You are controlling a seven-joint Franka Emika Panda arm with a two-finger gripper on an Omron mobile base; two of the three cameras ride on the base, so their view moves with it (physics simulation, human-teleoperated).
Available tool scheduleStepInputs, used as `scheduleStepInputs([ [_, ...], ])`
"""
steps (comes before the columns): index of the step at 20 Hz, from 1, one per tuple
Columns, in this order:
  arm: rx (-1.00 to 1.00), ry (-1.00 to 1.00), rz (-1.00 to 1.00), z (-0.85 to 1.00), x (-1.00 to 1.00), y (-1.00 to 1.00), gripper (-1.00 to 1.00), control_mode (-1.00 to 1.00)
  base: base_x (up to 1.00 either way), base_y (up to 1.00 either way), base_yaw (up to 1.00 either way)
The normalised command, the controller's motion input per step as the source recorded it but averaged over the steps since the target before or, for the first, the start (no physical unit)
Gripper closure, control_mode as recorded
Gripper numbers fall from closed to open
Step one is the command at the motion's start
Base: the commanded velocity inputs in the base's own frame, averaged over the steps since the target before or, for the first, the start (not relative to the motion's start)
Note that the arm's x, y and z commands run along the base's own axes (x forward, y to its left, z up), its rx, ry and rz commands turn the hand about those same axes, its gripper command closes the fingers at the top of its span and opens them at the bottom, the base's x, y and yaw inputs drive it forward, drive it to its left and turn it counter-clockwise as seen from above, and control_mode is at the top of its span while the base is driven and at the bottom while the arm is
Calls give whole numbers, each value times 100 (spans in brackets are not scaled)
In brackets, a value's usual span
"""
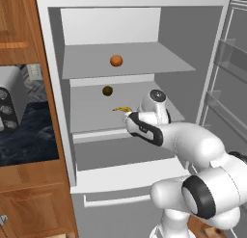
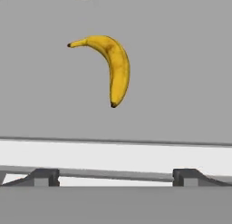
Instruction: Pick up the banana and tangerine from the fridge and place one fruit on each plate on the dining counter.
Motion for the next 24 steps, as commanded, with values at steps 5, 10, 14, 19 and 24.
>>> scheduleStepInputs([
  [5, 0, 15, 0, 44, 36, 0, -100, -100, 0, 0, 0],
  [10, 0, 4, 0, -19, 19, -2, -100, -100, 0, 0, 0],
  [14, 0, 0, 0, -48, 2, 0, -100, -100, 0, 0, 0],
  [19, 0, 0, 0, -8, 41, 0, -100, -100, 0, 0, 0],
  [24, 0, 1, 0, -4, 54, 0, -100, -100, 0, 0, 0],
])
